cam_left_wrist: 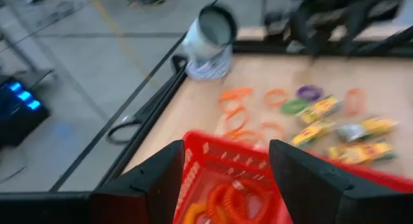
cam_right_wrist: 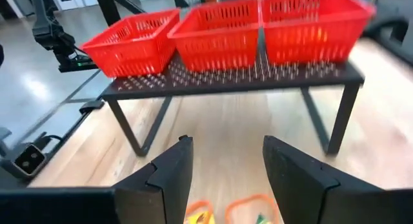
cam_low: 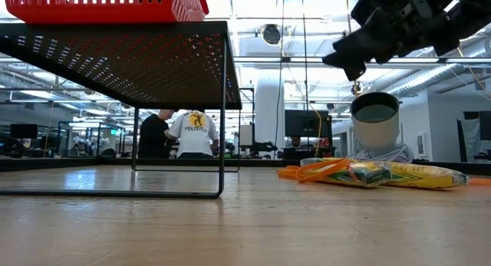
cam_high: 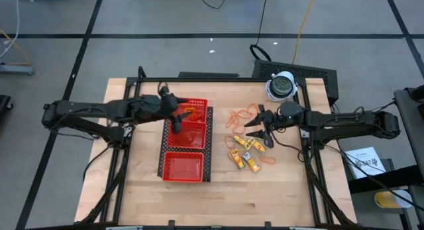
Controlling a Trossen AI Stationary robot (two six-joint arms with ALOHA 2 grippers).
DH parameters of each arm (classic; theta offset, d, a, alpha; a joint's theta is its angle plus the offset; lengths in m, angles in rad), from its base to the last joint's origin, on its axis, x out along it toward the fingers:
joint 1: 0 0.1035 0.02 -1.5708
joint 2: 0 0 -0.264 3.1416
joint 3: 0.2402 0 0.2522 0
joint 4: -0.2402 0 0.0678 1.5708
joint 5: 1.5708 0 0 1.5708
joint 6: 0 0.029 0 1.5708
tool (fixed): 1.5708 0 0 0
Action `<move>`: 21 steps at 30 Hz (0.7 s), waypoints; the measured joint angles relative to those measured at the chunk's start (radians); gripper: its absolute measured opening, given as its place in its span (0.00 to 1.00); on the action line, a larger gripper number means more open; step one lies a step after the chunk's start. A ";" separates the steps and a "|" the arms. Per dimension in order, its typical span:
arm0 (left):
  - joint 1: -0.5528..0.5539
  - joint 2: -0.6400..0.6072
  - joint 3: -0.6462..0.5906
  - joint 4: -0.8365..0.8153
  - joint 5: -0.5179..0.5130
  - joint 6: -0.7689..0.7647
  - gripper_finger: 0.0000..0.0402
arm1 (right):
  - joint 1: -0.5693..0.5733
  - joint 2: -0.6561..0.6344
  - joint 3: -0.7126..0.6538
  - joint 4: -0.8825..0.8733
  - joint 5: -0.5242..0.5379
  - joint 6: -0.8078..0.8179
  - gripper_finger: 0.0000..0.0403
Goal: Pick & Place Office Desk Supplies
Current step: Put the purple spring keychain into the top red basket on the shelf
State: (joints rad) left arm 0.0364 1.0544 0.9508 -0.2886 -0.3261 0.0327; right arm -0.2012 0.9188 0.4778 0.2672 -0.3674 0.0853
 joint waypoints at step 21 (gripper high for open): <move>0.060 -0.247 -0.407 0.374 0.108 -0.062 0.60 | 0.000 0.000 0.000 -0.698 0.278 0.123 0.42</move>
State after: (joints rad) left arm 0.0965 0.8071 0.5438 0.0850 -0.2181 -0.0297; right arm -0.2008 0.9188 0.4774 -0.4310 -0.0895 0.2082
